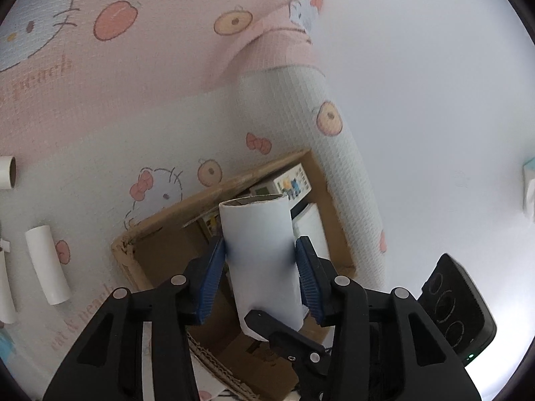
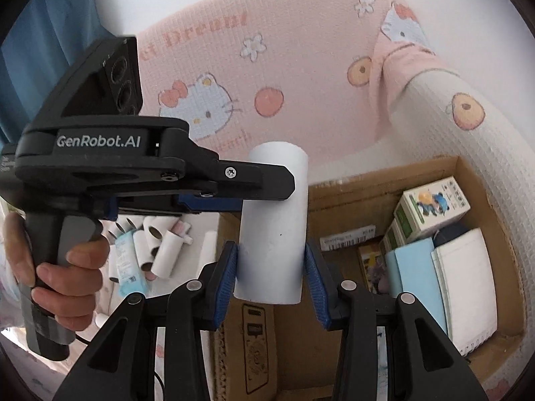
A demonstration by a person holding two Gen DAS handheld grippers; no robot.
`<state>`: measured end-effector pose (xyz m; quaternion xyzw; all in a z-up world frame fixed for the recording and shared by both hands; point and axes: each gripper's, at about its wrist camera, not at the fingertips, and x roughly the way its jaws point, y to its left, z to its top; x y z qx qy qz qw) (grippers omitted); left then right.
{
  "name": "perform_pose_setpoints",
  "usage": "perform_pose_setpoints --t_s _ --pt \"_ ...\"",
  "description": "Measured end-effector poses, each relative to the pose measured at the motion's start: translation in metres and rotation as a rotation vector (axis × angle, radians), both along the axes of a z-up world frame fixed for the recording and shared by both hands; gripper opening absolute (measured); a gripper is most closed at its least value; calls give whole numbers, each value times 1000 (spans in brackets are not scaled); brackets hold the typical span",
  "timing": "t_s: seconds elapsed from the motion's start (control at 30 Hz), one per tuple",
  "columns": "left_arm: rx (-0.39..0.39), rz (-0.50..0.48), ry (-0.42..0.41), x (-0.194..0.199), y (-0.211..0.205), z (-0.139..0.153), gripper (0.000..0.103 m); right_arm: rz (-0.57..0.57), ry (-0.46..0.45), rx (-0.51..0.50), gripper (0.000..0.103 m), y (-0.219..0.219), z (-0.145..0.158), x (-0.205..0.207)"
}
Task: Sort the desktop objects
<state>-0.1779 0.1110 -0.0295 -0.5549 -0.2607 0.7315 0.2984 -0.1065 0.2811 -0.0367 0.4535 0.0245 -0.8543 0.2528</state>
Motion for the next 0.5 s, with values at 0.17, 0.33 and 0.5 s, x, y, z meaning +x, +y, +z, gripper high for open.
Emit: perform_pose_setpoints --t_s 0.17,0.33,0.5 --pt "-44 -20 -22 -1 10 -13 48 7 -72 -4 39 8 -12 -6" --pt "-121 -32 5 0 19 -15 47 54 -160 17 39 8 -27 -19" --pt "-172 -32 26 -2 21 -13 47 79 -195 26 39 6 -32 -29"
